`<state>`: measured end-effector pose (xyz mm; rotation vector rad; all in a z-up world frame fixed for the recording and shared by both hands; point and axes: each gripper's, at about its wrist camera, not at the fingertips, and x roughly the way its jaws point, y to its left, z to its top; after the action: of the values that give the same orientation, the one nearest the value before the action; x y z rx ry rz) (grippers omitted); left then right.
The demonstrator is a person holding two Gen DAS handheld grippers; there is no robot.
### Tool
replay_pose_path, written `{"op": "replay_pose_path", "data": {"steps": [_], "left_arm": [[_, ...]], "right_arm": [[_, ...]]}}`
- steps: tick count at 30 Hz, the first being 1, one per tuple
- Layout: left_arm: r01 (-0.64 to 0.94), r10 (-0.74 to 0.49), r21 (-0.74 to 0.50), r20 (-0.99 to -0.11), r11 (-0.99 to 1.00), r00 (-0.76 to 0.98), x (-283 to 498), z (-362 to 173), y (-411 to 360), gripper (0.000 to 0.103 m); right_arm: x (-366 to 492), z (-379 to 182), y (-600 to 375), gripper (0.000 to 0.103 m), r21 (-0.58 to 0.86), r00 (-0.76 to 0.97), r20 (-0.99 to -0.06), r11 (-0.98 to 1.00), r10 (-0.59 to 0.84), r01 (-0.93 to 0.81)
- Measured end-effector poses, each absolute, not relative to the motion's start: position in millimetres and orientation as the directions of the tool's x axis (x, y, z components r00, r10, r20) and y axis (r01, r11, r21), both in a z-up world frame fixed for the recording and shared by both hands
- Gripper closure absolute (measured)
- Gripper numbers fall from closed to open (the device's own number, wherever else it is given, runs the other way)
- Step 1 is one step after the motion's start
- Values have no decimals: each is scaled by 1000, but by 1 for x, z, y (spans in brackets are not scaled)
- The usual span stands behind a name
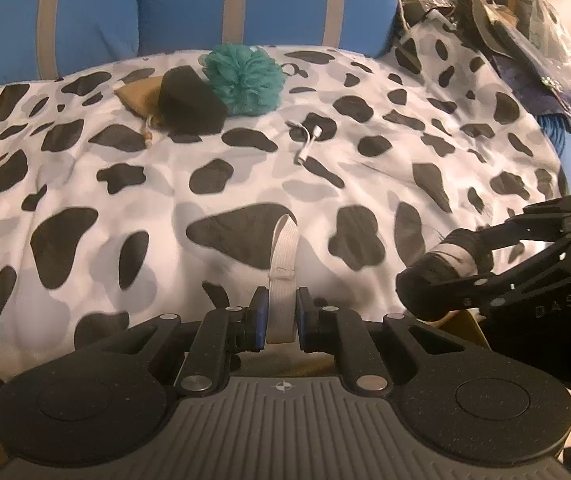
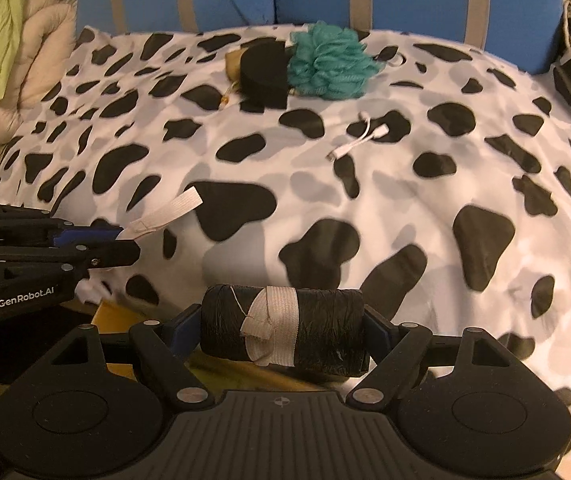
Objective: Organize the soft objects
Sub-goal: 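Carry the strap and the trash-bag roll over the cardboard box, then lower both items into the box and open both tools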
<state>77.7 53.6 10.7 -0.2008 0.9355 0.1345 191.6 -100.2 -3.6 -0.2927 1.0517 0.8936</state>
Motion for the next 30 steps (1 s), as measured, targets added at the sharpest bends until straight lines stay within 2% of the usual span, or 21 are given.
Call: {"op": "replay_pose_path", "data": {"steps": [12, 20, 30], "left_arm": [[-148, -58, -174, -813, 974, 579, 42, 14, 31, 88], [-142, -93, -183, -869, 973, 485, 28, 1, 24, 88], [-171, -76, -145, -932, 975, 354, 27, -17, 21, 88]], "right_arm": [[160, -12, -109, 20, 211, 131, -873, 608, 469, -765], [136, -23, -104, 20, 206, 51, -911, 558, 410, -804], [120, -44, -97, 20, 164, -5, -955, 515, 295, -841]]}}
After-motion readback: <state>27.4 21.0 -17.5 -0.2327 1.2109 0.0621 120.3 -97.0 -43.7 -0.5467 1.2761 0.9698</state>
